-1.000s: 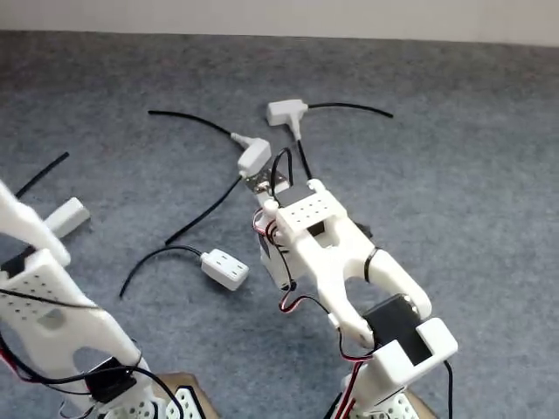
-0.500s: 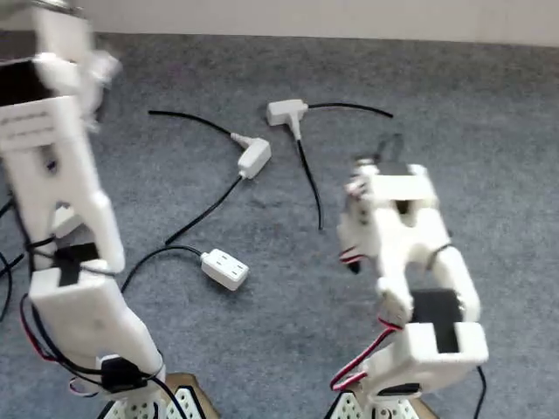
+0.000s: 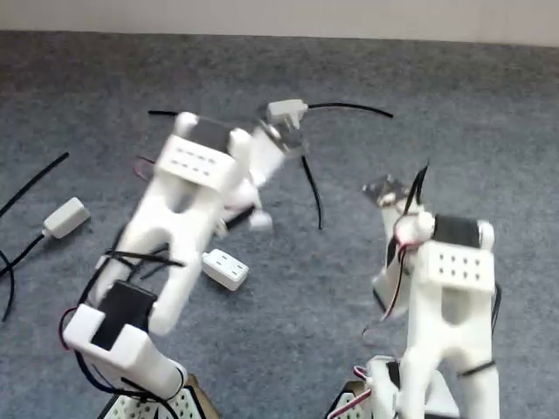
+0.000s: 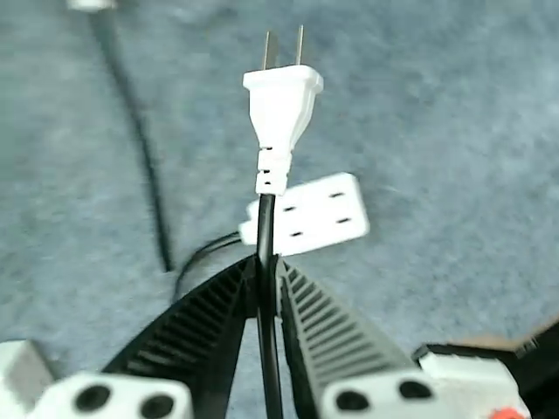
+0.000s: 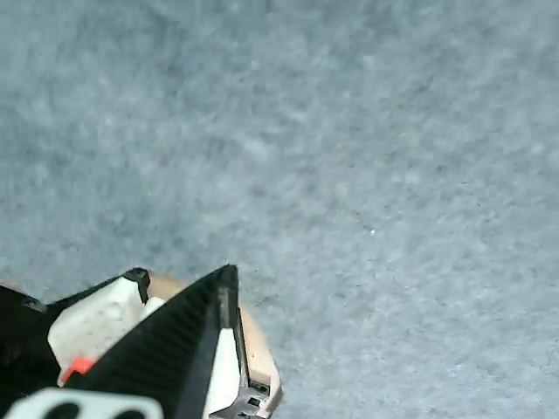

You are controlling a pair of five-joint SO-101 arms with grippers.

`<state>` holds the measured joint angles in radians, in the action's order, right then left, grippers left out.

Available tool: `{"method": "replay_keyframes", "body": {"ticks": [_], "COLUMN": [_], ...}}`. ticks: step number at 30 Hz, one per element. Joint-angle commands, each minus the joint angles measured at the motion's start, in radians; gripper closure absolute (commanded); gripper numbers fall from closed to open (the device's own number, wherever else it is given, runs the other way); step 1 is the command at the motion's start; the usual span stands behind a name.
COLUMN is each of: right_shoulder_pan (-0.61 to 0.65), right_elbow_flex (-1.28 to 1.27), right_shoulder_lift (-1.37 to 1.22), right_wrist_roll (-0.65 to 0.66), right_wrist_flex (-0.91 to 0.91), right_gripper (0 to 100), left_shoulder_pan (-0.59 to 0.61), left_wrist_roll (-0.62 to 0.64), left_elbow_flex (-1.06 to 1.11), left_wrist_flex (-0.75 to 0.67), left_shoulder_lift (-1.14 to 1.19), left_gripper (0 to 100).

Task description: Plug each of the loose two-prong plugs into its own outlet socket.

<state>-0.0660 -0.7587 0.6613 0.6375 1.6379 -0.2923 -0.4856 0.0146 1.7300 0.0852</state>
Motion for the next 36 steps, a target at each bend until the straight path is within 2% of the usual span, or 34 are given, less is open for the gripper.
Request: {"method": "replay_keyframes", "body": {"ticks": [1, 6, 10, 15, 17, 27, 34, 36], "right_shoulder_pan": [0.027, 0.102, 0.127, 0.111, 0.050, -0.262, -0.278, -0.278], "right_elbow_flex": [-0.111, -0.193, -0.191, -0.196, -0.194, -0.202, -0.203, -0.203], "right_shoulder_lift": [0.087, 0.113, 0.113, 0.107, 0.114, 0.107, 0.107, 0.107], "right_wrist_roll": [0.028, -0.061, -0.130, -0.292, -0.322, -0.324, -0.250, -0.249], "right_wrist_flex": [-0.002, -0.085, -0.120, -0.186, -0.211, -0.348, -0.311, -0.309], "right_gripper": [40.9, 40.9, 40.9, 40.9, 40.9, 40.9, 40.9, 40.9], "left_shoulder_pan": [-0.088, -0.196, -0.266, -0.314, -0.334, -0.383, -0.433, -0.437], "left_wrist_roll": [0.017, 0.051, 0.091, 0.163, 0.183, 0.189, 0.218, 0.216], "left_elbow_flex": [0.064, 0.061, -0.024, -0.234, -0.311, -0.647, -0.647, -0.647], "left_wrist_flex": [-0.014, -0.052, -0.064, -0.058, -0.057, 0.031, 0.034, 0.035], "left_shoulder_lift": [0.013, 0.036, 0.070, 0.205, 0.277, 0.522, 0.524, 0.522], "left_gripper": [99, 99, 99, 99, 99, 99, 99, 96]}}
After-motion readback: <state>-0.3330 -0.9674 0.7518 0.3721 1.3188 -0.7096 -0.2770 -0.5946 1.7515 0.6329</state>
